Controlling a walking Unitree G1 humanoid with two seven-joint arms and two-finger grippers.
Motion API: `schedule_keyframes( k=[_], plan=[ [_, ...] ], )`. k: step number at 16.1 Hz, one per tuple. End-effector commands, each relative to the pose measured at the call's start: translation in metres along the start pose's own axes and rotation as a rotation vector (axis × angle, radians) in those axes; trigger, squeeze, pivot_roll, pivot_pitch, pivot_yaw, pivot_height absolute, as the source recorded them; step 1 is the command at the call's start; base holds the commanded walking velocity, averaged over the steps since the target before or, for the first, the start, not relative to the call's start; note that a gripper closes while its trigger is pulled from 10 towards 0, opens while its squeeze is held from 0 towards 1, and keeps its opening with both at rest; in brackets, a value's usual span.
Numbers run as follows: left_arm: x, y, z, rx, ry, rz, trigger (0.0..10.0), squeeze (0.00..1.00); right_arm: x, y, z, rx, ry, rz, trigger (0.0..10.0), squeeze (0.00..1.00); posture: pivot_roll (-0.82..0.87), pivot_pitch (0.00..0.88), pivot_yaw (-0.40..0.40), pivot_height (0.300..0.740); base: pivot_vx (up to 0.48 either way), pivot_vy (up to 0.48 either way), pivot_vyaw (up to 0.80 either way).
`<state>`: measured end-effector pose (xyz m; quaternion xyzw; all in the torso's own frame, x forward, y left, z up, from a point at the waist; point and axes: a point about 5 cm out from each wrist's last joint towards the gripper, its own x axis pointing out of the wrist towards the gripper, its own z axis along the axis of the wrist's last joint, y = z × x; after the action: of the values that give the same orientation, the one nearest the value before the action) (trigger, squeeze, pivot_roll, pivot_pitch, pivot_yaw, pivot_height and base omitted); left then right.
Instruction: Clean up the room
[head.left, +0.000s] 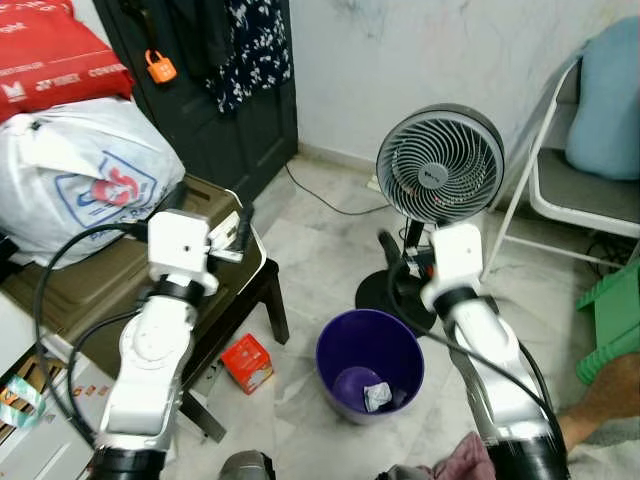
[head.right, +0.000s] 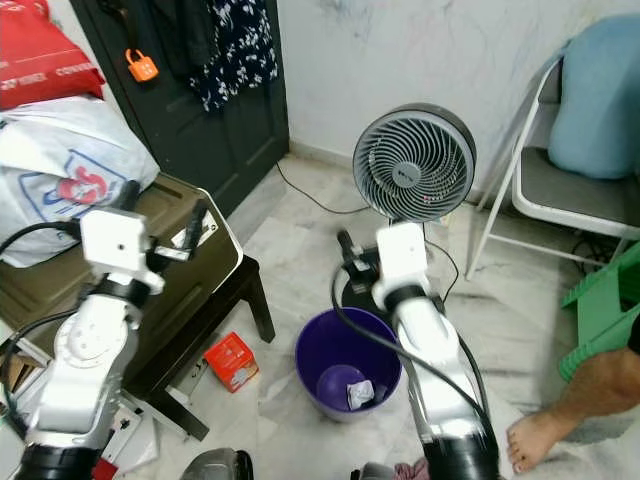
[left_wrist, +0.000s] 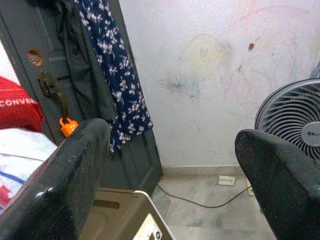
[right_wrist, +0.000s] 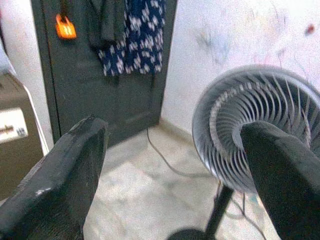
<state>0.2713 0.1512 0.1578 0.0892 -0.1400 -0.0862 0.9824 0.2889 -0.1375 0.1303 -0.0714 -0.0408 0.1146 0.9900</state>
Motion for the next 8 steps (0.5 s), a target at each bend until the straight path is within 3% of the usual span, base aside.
schedule_keyframes(
  k=[1, 4, 8],
  plan=[
    [0.0034, 0.0012, 0.0012, 0.015, -0.010, 0.009, 10.0, 0.00, 0.0020, 0.0031, 0.0002, -0.001, -0.003, 0.012, 10.0, 0.00, 0.02, 0.000, 0.047, 0.740, 0.000, 0.000, 0.00],
    [0.0082, 0.0044, -0.0004, 0.035, -0.024, 0.033, 10.0, 0.00, 0.0064, -0.0019, 0.0040, -0.016, -0.021, -0.020, 10.0, 0.00, 0.01, 0.000, 0.049, 0.740, 0.000, 0.000, 0.00],
    [0.0106, 0.0037, -0.0017, 0.033, -0.033, 0.038, 10.0, 0.00, 0.0098, -0.0016, 0.0060, -0.027, -0.032, -0.024, 10.0, 0.00, 0.00, 0.000, 0.047, 0.740, 0.000, 0.000, 0.76]
  ],
)
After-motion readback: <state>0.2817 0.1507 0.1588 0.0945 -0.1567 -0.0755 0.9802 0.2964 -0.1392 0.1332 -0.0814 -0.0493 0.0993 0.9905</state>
